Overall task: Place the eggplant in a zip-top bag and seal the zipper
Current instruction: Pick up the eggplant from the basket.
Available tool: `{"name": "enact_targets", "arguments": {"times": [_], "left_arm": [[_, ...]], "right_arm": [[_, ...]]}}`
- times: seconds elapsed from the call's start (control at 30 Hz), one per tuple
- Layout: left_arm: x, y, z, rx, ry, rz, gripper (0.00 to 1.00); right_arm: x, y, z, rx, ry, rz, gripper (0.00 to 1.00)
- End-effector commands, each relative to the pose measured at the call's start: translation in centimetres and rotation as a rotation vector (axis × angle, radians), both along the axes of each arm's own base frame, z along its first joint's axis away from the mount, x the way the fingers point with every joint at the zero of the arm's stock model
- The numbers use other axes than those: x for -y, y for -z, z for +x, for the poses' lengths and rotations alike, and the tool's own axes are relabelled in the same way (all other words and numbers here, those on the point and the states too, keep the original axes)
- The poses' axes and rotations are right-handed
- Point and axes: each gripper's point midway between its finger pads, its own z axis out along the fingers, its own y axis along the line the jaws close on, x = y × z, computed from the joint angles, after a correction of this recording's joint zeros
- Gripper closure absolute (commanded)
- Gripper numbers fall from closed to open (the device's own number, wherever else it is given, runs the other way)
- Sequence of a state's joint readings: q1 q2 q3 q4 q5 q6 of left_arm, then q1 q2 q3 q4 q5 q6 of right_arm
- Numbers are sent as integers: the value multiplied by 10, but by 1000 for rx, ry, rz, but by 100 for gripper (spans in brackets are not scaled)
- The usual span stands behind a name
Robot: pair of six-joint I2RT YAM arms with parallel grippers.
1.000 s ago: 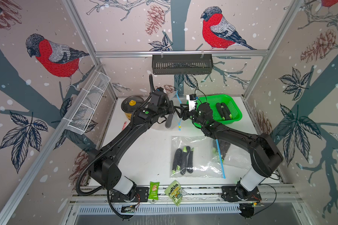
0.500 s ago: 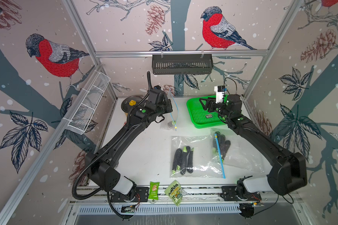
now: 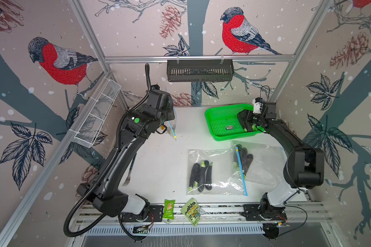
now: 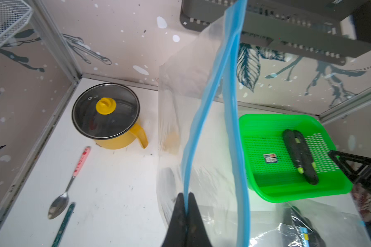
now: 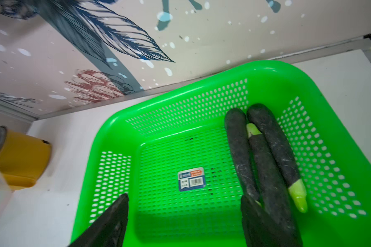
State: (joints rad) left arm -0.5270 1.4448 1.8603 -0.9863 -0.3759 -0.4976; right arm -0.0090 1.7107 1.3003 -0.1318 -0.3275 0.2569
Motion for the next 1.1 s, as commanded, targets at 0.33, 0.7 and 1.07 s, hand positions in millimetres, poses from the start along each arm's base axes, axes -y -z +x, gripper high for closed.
{"name": "enact_targets", "arguments": {"times": [0.33,0.7,1.07], "left_arm": [[70,100,18,-134,209,-155,100],[85,139,27,-261,218,-151,100],[89,144,30,-266,231,-150,100]], "right_arm": [[37,82,59,-159,110,-228,47],[36,117,85,-214,115,-274,54],[28,147,93,-258,96,-296,51]]}}
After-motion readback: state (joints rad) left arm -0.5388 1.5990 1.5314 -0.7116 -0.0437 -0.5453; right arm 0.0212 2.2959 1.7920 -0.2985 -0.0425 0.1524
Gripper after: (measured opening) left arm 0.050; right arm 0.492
